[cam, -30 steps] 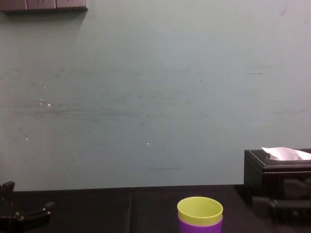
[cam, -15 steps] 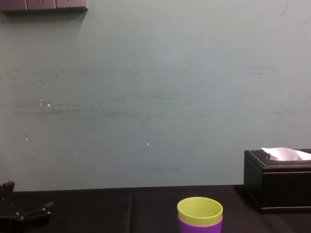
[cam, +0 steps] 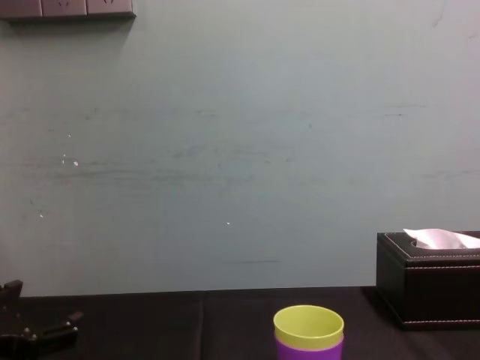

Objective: Stack the three plastic cups sequentially using one hand.

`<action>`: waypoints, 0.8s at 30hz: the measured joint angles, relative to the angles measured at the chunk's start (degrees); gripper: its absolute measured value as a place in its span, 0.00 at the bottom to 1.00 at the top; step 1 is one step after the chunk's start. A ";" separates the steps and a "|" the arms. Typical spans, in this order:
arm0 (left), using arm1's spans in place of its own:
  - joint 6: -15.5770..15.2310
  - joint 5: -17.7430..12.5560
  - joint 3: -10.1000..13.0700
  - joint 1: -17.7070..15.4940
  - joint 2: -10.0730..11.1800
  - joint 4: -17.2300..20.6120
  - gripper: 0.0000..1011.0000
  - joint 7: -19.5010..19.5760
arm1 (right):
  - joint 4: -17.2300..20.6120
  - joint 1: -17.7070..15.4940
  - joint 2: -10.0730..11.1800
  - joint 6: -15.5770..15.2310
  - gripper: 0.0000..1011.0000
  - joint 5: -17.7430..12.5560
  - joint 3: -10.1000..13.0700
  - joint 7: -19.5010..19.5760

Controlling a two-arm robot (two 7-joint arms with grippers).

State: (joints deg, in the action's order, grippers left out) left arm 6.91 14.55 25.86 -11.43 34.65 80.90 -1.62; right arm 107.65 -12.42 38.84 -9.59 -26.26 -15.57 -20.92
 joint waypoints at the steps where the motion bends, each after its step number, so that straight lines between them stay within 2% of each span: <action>1: 0.00 0.00 0.00 0.00 0.00 0.00 1.00 0.00 | -0.22 0.03 -0.36 0.16 0.99 0.18 -0.11 0.13; 12: 0.00 0.00 0.00 0.00 0.00 0.00 1.00 0.00 | -3.63 1.85 -4.46 2.92 0.99 2.18 -1.72 -0.22; 24: 0.00 0.00 0.00 0.00 0.00 0.00 1.00 0.00 | -6.78 3.50 -8.02 5.50 0.99 3.84 -2.64 -0.32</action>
State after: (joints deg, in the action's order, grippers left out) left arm 6.91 14.55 25.86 -11.43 34.65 80.90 -1.62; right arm 100.87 -8.92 30.82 -4.09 -22.42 -18.21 -21.23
